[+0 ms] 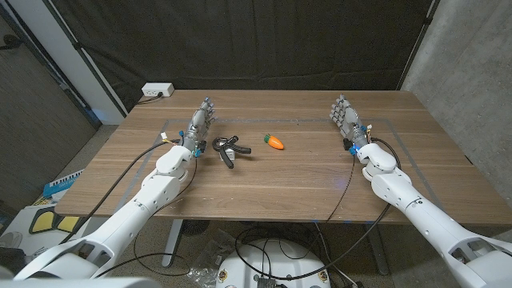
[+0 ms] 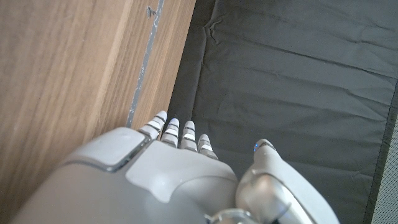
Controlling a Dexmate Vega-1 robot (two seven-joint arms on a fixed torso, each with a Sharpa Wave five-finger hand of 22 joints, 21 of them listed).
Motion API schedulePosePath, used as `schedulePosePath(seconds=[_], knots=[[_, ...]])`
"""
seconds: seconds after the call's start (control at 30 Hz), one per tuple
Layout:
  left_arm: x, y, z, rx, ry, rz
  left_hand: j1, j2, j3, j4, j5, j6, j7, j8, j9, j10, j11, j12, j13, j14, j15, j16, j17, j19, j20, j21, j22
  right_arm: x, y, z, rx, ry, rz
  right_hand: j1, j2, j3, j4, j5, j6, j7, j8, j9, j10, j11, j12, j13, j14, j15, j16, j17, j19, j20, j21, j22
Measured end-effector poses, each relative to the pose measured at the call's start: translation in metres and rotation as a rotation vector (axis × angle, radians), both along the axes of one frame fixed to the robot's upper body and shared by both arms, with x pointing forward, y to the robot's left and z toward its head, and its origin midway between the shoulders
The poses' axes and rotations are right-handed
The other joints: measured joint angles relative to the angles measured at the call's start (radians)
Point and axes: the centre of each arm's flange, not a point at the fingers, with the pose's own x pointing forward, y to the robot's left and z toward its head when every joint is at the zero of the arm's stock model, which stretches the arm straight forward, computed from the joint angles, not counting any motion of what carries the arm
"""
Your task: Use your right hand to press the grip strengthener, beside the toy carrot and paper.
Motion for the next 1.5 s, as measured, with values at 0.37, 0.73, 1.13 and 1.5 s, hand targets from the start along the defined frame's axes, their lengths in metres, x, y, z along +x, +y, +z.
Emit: schedulePosePath(seconds=[0.37,0.73,1.13,1.5], knots=[[0.001,0.001,0.002,-0.007,-0.016,0.014,0.003,-0.005,-0.004,0.003,0.000,-0.055,-0.022,-0.033,-0.007,-0.074,0.004,-0.013,-0.003,-0.046,0.000,-0.002,0.005,-0.014,0.018,-0.021,0.000,0.000,0.002,0.000,-0.025,-0.005,-0.008,0.027,0.002,0.023,-0.023,0.000,0.000,0.008,-0.005,-0.002,0.017,0.017,0.007,-0.003,0.037,0.033,0.011,0.000,0.067,-0.012,0.024,0.000],[0.001,-0.002,0.003,0.006,-0.022,-0.036,-0.012,-0.019,-0.009,0.009,0.000,-0.055,-0.011,-0.041,-0.006,-0.103,0.007,-0.012,-0.003,-0.057,0.001,-0.002,0.005,-0.014,0.017,-0.024,0.004,-0.014,0.020,0.009,-0.080,-0.038,0.021,0.078,0.006,0.048,-0.063,0.000,0.050,0.004,0.007,0.000,0.060,0.030,0.019,-0.003,0.055,0.049,0.015,0.000,0.084,-0.007,0.024,0.000],[0.000,0.009,0.000,0.025,-0.013,-0.048,-0.021,-0.010,-0.012,0.012,0.000,-0.055,-0.011,-0.041,-0.006,-0.102,0.007,-0.012,-0.003,-0.057,0.001,-0.002,0.005,-0.012,0.030,-0.031,0.004,-0.025,0.039,0.013,-0.237,-0.030,-0.081,0.096,-0.001,0.048,-0.082,0.000,0.077,-0.004,0.011,0.000,0.081,0.033,0.026,0.000,0.081,0.055,0.019,0.000,0.100,0.010,0.027,0.000],[-0.004,0.014,-0.002,0.039,-0.021,-0.067,-0.023,-0.012,-0.015,0.015,0.000,-0.055,-0.011,-0.041,-0.006,-0.108,0.002,-0.012,-0.003,-0.057,0.001,-0.002,0.004,-0.014,0.035,-0.035,0.004,-0.043,0.065,0.025,-0.388,-0.068,-0.135,0.082,-0.034,0.035,-0.091,-0.005,0.087,-0.005,0.011,0.000,0.094,0.036,0.026,0.000,0.097,0.060,0.019,0.005,0.114,0.023,0.030,0.005]])
